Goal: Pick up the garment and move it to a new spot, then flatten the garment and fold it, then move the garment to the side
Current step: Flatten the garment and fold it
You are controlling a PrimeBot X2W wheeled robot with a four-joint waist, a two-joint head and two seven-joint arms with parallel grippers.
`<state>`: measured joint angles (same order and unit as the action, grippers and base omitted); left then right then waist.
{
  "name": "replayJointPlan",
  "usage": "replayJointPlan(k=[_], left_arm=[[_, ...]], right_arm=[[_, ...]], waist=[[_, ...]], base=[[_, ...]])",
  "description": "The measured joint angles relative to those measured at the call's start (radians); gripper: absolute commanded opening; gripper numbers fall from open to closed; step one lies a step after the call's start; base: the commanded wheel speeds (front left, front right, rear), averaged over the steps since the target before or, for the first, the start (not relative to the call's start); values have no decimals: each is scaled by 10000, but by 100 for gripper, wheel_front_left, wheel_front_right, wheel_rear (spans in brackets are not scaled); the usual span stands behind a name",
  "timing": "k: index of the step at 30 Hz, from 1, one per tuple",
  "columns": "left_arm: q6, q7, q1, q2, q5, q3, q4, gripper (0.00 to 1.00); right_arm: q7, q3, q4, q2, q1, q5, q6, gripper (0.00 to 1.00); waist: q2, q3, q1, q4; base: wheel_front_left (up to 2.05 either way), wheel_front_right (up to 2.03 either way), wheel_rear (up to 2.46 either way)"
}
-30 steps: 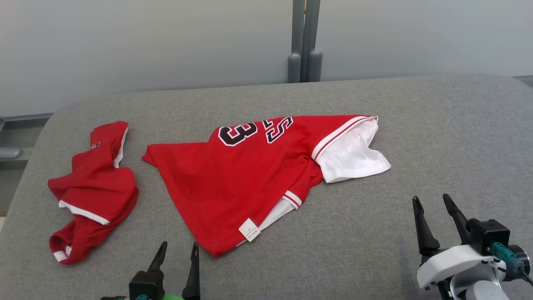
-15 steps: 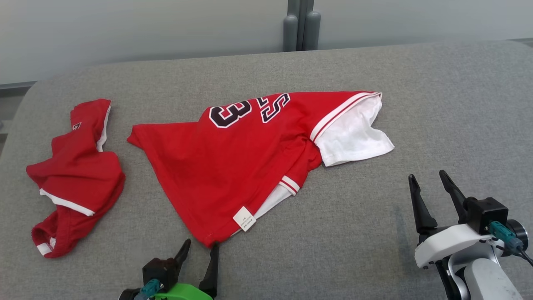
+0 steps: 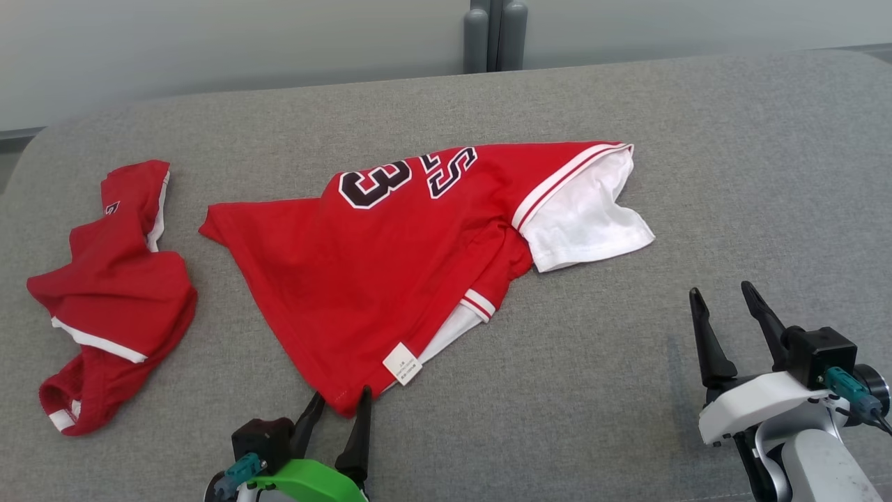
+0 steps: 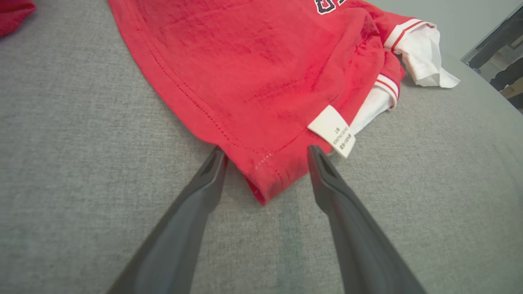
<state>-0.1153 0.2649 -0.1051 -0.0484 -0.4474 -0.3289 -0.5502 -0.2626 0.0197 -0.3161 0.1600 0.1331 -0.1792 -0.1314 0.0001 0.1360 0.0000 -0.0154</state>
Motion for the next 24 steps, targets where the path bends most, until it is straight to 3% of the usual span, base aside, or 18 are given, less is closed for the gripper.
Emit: replayJointPlan(k=[1,3,13,17,24], left_arm=[[-12,-2,-2,0,4,-4,82,40],[-52,-2,-2,0,-6,-12,161,0],[-102,-2,-117,0,290,155,422,0],[303,-2,-128,-2,945,713,792,0],[270,-2,58,-2,1461,1009,863,0]], right_arm=[[0,10,0,-4,19,-12,0,100],[0,36,-2,-6,33,-17,0,100],[0,48,-209,86,341,-219,0,100],[-2,-113,-518,153,920,-458,0,100],[0,-311,-1801,211,1665,-562,0,100]], waist=[[0,12,0,3],[0,38,0,14],[0,235,0,164],[0,361,0,459],[0,642,0,1198]], base=[[0,0,0],[0,0,0],[0,0,0],[0,0,0],[0,0,0]])
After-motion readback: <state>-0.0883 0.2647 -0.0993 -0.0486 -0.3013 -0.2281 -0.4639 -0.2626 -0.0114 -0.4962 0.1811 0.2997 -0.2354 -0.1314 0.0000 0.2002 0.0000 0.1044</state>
